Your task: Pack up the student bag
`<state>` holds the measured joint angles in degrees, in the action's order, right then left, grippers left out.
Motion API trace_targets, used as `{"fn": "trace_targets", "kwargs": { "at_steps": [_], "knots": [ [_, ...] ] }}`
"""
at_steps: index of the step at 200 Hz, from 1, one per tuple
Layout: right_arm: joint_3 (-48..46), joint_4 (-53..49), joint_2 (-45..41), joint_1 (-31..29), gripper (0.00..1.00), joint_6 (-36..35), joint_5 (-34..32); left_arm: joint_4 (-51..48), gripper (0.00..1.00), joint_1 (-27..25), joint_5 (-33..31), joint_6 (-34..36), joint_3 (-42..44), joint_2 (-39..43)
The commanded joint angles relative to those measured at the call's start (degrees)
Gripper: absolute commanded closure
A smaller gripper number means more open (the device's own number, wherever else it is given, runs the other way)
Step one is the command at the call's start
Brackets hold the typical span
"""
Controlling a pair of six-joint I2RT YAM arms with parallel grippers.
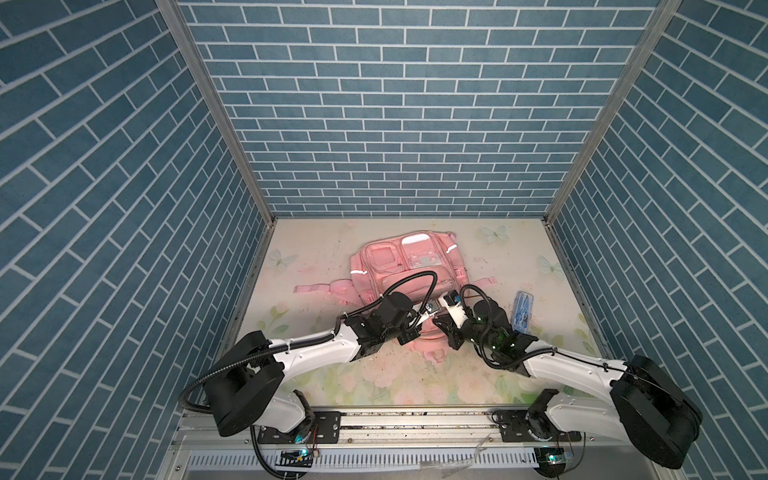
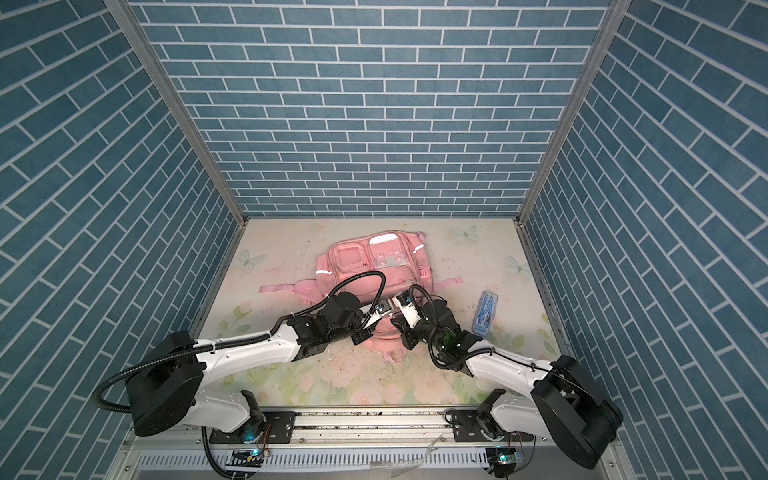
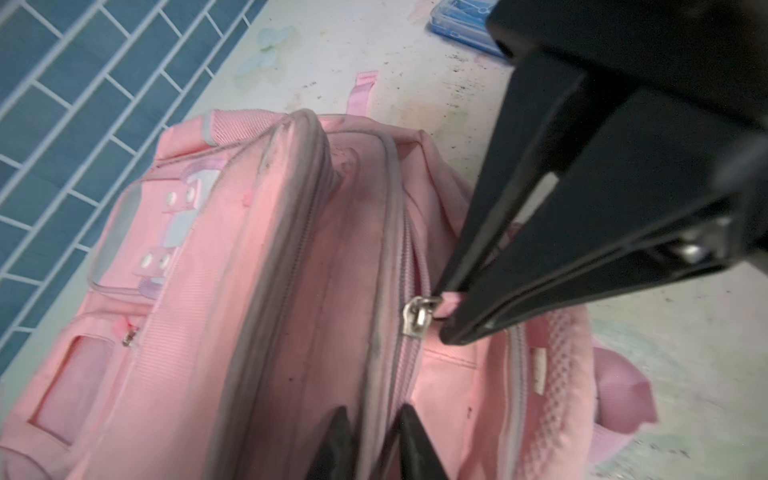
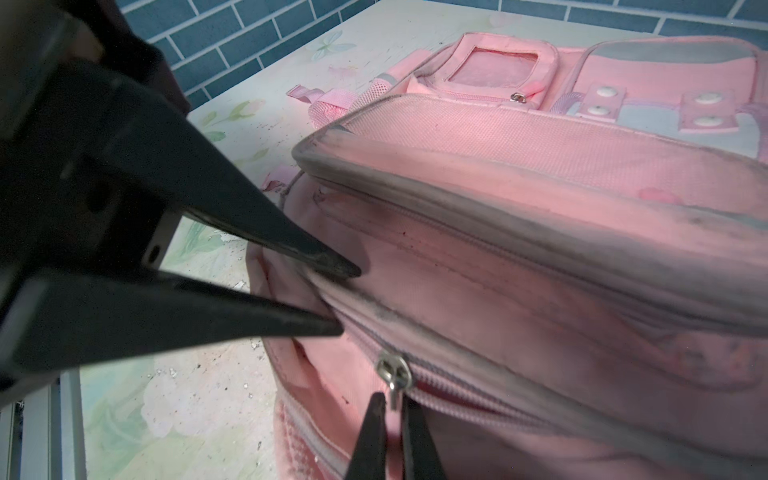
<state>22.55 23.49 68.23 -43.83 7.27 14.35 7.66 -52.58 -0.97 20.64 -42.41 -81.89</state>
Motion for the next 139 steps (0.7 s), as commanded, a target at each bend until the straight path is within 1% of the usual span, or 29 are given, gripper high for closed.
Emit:
{"fn": "trace_targets", "kwargs": {
  "at_steps": [1, 5, 16, 27, 57, 88, 110, 122, 130, 139],
  "knots": [
    [-0.81, 4.8, -3.32, -0.29, 1.0, 1.6, -0.42, 1.51, 0.96, 0.09, -5.17, 2.58, 0.95, 1.28],
    [-0.9, 4.81, -3.61, -0.29, 1.0, 1.69, -1.23, 1.59, 1.0, 0.29, -4.97, 2.9, 1.22, 1.72],
    [-0.89, 4.2, -4.16, -0.01, 1.0, 1.38, -2.75, 1.01, 1.0, 1.17, -3.6, 3.76, 1.64, 2.93],
    [-1.0, 3.86, -4.78, 0.94, 1.0, 1.22, -2.76, -0.42, 1.0, 2.45, -2.57, 4.03, 1.97, 4.09],
    [-1.68, 2.62, -6.6, 5.72, 1.0, 2.0, -2.21, -4.6, 1.0, 6.56, 0.93, 6.07, 4.74, 10.15],
    [-1.11, -0.56, -6.11, 11.73, 1.0, 2.36, -3.12, -9.02, 1.0, 12.78, 6.11, 9.83, 8.11, 18.23],
    [0.78, -1.98, -3.7, 14.07, 1.0, 1.9, -2.44, -12.74, 1.0, 17.49, 6.94, 13.66, 8.3, 20.98],
    [1.96, -2.26, -2.48, 14.21, 1.0, 0.94, -0.9, -13.88, 1.0, 20.2, 7.27, 15.03, 8.06, 21.56],
    [2.62, -2.02, -1.79, 14.21, 1.0, -0.1, 2.47, -14.24, 1.0, 22.31, 7.48, 15.87, 8.03, 21.83],
    [3.03, -0.87, -1.22, 14.09, 1.0, -0.93, 6.92, -15.58, 1.0, 23.28, 8.4, 18.21, 7.6, 22.01]
  ]
}}
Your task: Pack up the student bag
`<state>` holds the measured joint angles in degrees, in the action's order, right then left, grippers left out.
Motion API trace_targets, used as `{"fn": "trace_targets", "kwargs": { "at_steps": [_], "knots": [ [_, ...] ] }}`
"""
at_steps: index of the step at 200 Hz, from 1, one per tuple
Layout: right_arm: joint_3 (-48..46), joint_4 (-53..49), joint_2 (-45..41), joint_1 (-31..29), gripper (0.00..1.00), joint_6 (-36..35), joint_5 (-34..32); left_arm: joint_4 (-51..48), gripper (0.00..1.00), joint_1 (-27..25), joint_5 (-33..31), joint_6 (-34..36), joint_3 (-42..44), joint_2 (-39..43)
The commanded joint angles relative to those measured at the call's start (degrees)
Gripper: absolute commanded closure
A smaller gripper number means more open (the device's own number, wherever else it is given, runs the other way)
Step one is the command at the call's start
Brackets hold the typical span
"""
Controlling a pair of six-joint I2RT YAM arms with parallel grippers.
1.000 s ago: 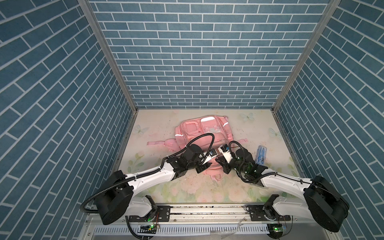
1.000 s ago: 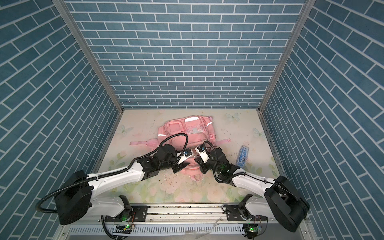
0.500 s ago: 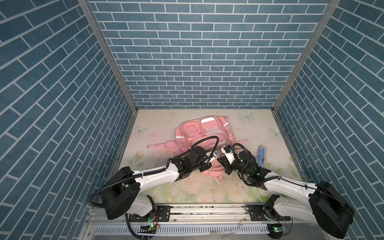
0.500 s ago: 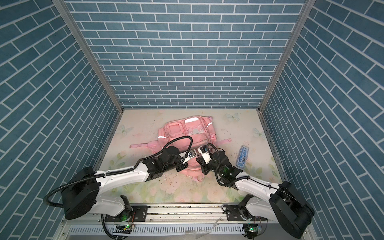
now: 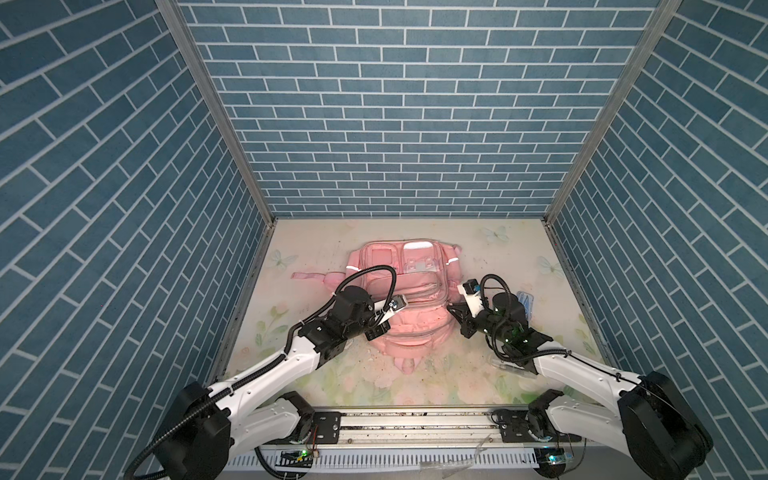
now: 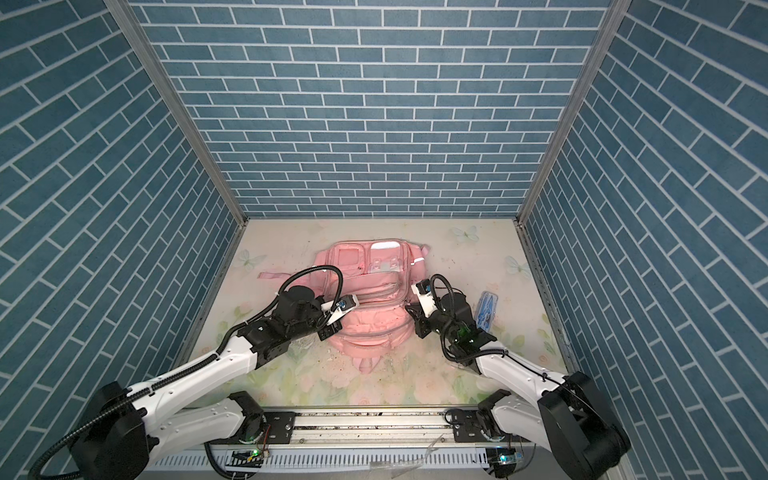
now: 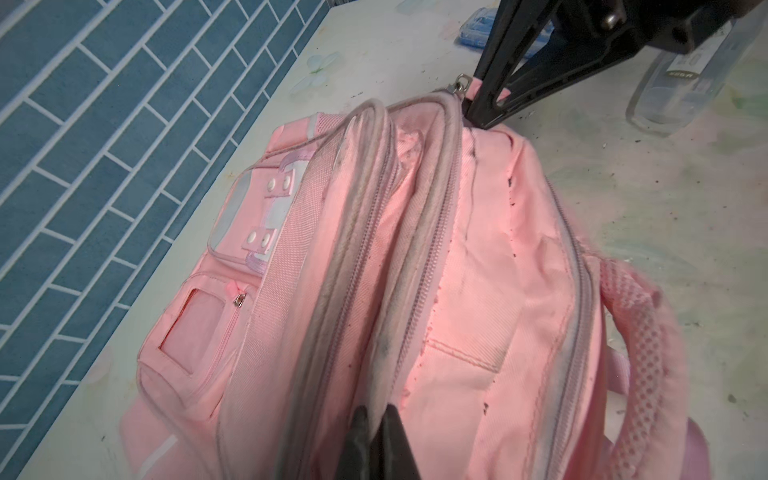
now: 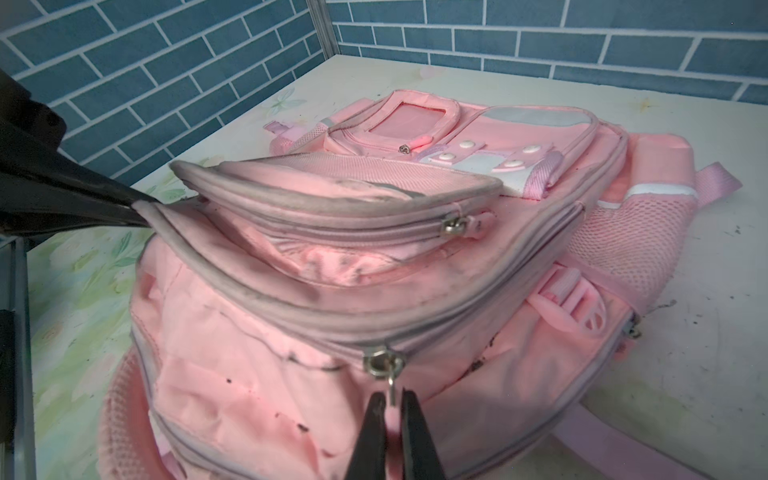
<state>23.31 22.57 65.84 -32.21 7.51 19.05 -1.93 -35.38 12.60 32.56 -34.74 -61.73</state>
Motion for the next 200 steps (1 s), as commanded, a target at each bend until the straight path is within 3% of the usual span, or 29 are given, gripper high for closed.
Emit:
{"fn": "trace_targets", "kwargs": {
  "at_steps": [1, 10, 23, 39, 63, 93, 115, 143, 176, 188, 200],
  "knots": [
    [2.26, 0.05, 1.16, 2.46, 1.0, -1.17, 2.22, -6.25, 1.0, 6.23, -4.98, 6.51, -0.16, 1.91],
    [2.38, 1.45, 1.68, 1.82, 1.0, -1.07, 5.51, -7.74, 1.0, 6.28, -3.37, 9.41, -0.58, 2.37],
    [2.44, 2.89, 2.61, -0.1, 1.0, -1.89, 8.37, -8.99, 0.73, 6.11, 0.36, 10.63, -1.29, 3.48],
    [2.68, 3.24, 3.3, -2.06, 1.0, -2.63, 8.55, -8.4, 0.58, 3.58, 3.5, 8.1, -2.61, 5.25],
    [1.64, 5.52, 3.9, -3.0, 1.0, -1.2, 8.55, -3.44, 0.48, -7.12, -3.68, 5.25, -2.45, 5.35],
    [0.53, 6.44, 3.35, -3.61, 1.0, -0.64, 8.13, 3.35, 0.45, -18.39, -11.15, 2.2, -4.34, -2.74],
    [-0.04, 6.35, 2.57, -3.74, 1.0, -0.45, 8.07, 10.69, 0.44, -20.68, -15.7, -0.22, -4.92, -8.94],
    [-1.23, 6.71, 1.81, -3.89, 1.0, 0.04, 7.73, 16.05, 0.43, -24.18, -26.15, -0.24, -7.24, -16.08],
    [-2.2, 7.93, 1.5, -3.95, 1.0, 0.7, 7.54, 16.89, 0.45, -26.4, -33.22, -0.21, -9.87, -23.21],
    [-2.09, 7.6, 1.38, -3.92, 1.0, 0.49, 7.41, 15.69, 0.52, -26.55, -34.87, -1.18, -11.14, -24.49],
    [-2.0, 7.04, 1.09, -3.94, 1.0, 0.19, 6.51, 15.69, 0.7, -26.63, -35.23, -1.47, -11.03, -24.53]
  ]
}}
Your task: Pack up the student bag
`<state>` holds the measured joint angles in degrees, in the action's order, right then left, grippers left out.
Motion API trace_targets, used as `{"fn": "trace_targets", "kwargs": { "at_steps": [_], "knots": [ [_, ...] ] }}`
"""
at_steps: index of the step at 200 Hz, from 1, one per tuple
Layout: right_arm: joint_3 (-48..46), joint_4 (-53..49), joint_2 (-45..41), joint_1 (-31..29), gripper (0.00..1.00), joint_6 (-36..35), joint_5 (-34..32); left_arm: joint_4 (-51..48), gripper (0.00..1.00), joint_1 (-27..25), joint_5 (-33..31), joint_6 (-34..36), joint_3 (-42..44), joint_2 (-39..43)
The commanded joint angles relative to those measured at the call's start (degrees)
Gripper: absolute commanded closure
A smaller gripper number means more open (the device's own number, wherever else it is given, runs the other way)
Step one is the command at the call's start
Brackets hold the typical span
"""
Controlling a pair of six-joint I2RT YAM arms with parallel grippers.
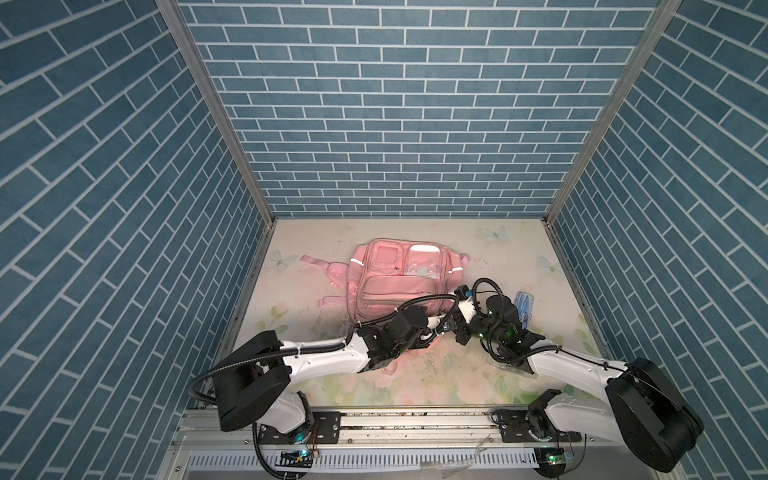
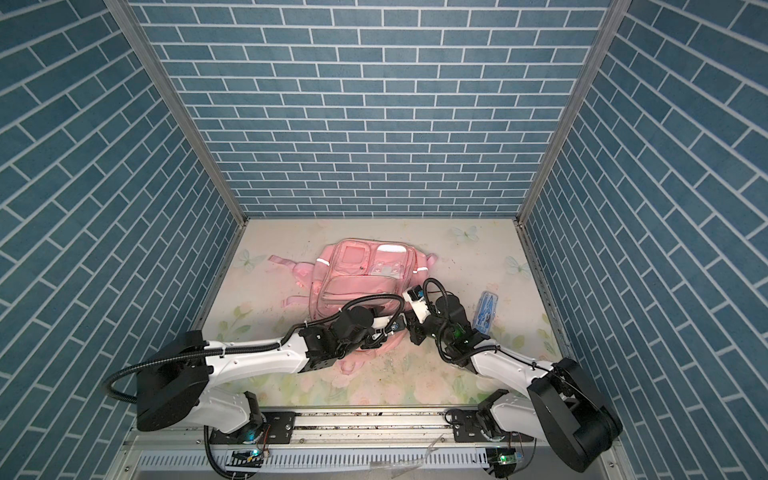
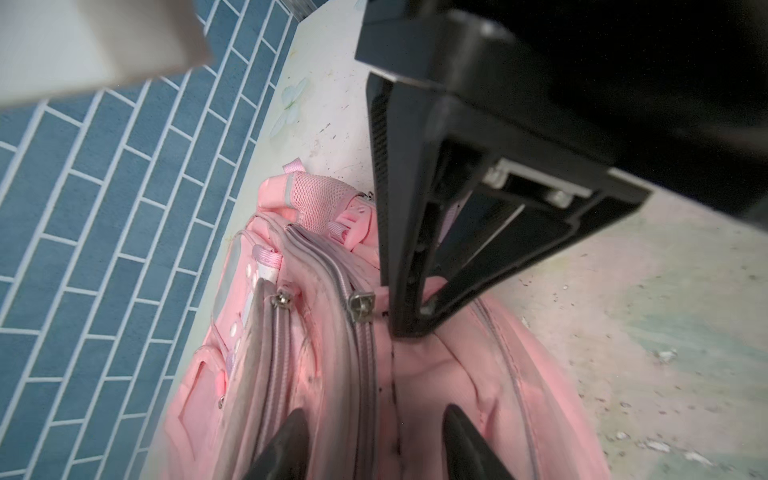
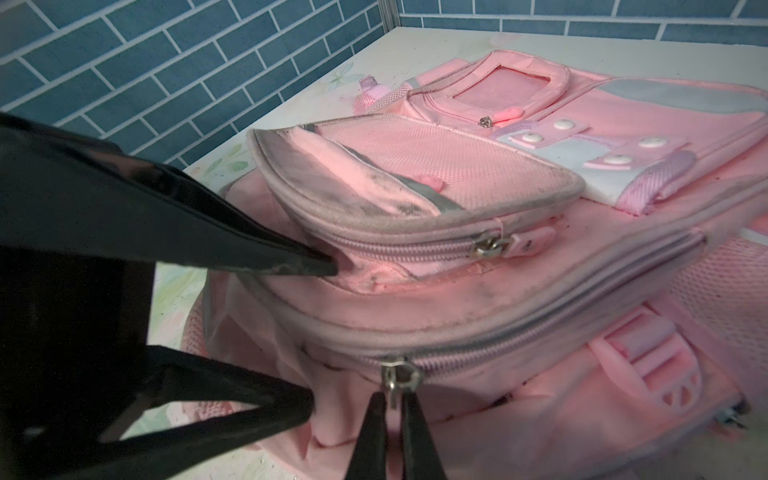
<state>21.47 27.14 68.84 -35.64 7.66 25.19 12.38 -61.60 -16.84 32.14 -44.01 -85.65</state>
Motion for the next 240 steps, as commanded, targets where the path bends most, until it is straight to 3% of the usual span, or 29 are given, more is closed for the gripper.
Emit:
{"fn": "trace_targets", "kwargs": {
  "at_steps": [1, 16, 42, 90, 143, 234, 240],
  "knots": [
    [-0.14, 2.39, -1.93, -0.5, 1.0, -0.03, 0.29, 1.44, 0.72, -0.38, -5.81, -1.08, -1.73, -0.55],
    [0.12, 1.17, -2.46, -0.53, 1.0, -0.77, -0.97, 2.48, 1.0, -0.07, -6.01, -1.45, -0.44, 0.61],
    [-0.15, 0.72, -2.83, 0.04, 1.0, -0.9, -4.35, 0.39, 1.0, 1.2, -3.05, -2.26, 0.96, 3.92],
    [2.89, 0.47, 1.23, 7.92, 1.0, -2.41, -1.69, -1.72, 1.0, 5.28, 2.31, -3.66, 9.11, 18.24],
    [7.64, 0.19, 8.16, 11.06, 1.0, -4.76, -0.51, -4.3, 1.0, 6.58, 6.62, -4.0, 14.62, 30.74],
    [10.73, -4.54, 10.81, 11.4, 1.0, -6.2, -3.49, -4.29, 1.0, 6.43, 11.23, -6.84, 14.81, 30.66],
    [11.0, -5.31, 10.47, 11.41, 0.96, -6.47, -3.32, -4.7, 1.0, 5.93, 11.01, -7.23, 14.42, 30.09]
  ]
}}
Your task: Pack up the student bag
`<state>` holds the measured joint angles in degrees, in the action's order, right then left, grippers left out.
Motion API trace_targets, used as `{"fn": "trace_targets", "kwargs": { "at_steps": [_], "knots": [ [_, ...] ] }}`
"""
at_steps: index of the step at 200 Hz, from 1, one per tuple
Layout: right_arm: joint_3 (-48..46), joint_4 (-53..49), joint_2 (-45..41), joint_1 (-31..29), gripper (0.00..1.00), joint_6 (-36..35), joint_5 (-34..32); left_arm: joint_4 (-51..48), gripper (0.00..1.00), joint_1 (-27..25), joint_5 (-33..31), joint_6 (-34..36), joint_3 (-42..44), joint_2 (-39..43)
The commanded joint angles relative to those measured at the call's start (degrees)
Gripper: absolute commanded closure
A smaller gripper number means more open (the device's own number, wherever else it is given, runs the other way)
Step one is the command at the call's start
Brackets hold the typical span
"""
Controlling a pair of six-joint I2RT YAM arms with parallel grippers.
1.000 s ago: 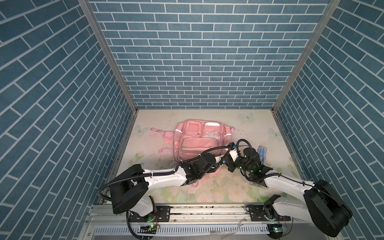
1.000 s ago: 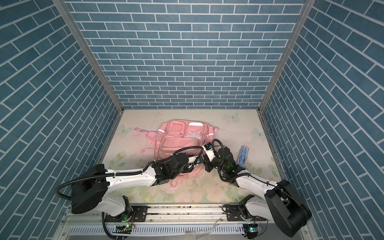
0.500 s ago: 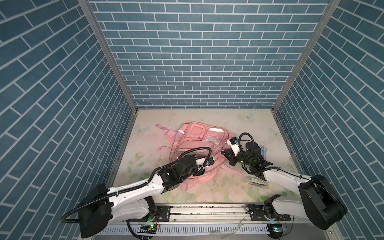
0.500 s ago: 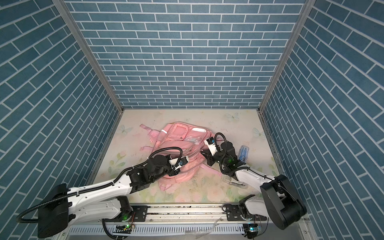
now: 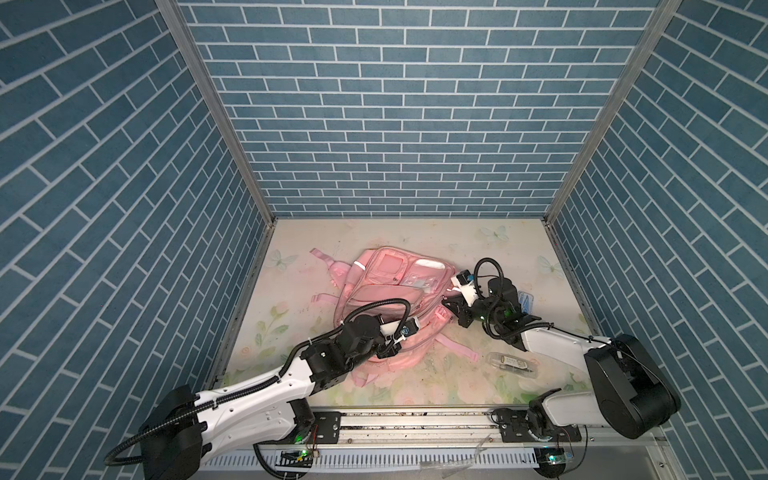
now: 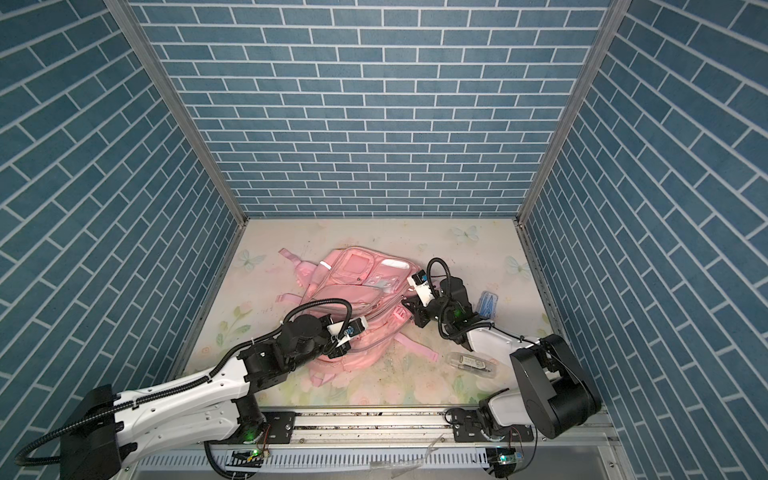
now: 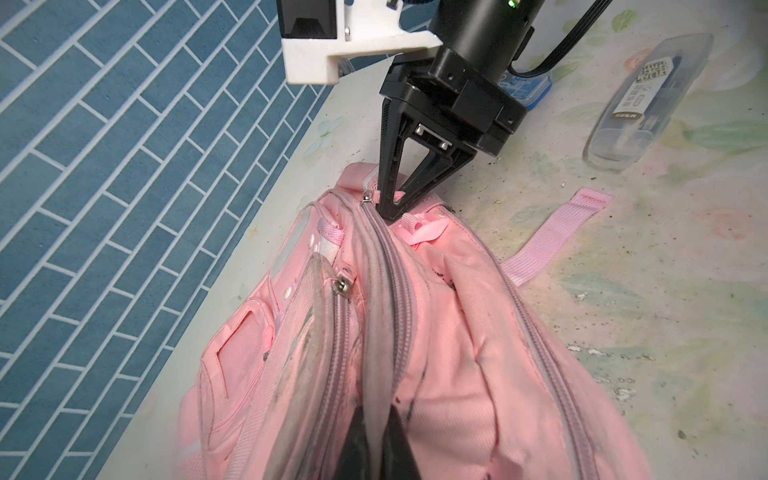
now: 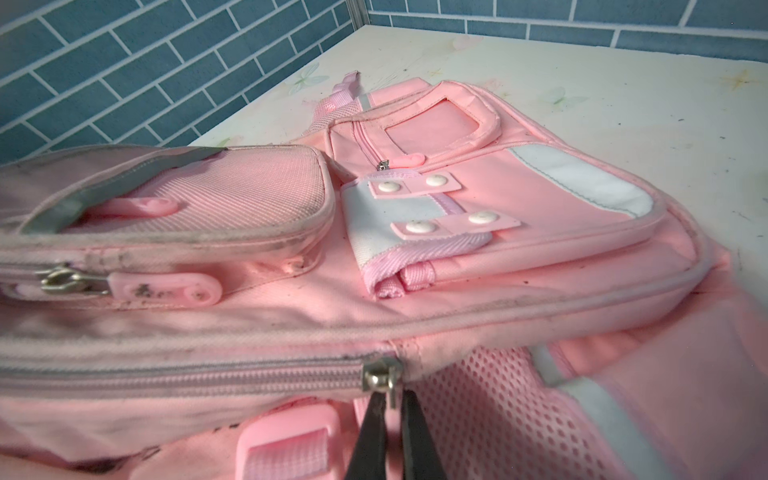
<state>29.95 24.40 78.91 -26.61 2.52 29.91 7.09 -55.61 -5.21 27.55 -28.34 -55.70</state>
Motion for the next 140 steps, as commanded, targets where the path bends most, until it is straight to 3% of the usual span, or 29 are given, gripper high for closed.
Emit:
{"fn": "trace_targets", "kwargs": {
  "at_steps": [1, 5, 19, 29, 44, 86, 140],
  "knots": [
    [2.54, -2.68, 0.33, 2.41, 0.94, -1.36, -8.04, 0.57, 1.0, -0.17, -0.74, -2.66, -1.31, 0.11],
    [2.78, -3.1, -0.06, 2.41, 0.89, -1.6, -7.76, 0.24, 0.99, -0.5, -1.26, -2.8, -1.73, -0.31],
    [3.16, -4.62, -2.19, 2.38, 0.76, -3.1, -6.43, -2.53, 0.71, -1.07, -2.32, -2.94, -3.48, -1.09],
    [3.08, -5.51, -4.12, 2.41, 0.71, -4.42, -5.15, -4.91, 0.57, -0.94, -2.92, -2.34, -4.89, -0.75],
    [3.17, -7.56, -6.75, 2.32, 0.66, -6.49, -3.73, -8.78, 0.46, -0.16, -2.12, -0.38, -6.64, 0.65],
    [2.41, -10.33, -11.87, 1.76, 0.59, -8.26, -0.38, -21.16, 0.4, 7.49, 5.95, 5.28, -11.02, 1.91],
    [2.52, -10.87, -12.42, -2.96, 0.57, -12.1, 0.49, -24.07, 0.37, 8.35, 11.99, 10.39, -13.84, -4.19]
  ]
}}
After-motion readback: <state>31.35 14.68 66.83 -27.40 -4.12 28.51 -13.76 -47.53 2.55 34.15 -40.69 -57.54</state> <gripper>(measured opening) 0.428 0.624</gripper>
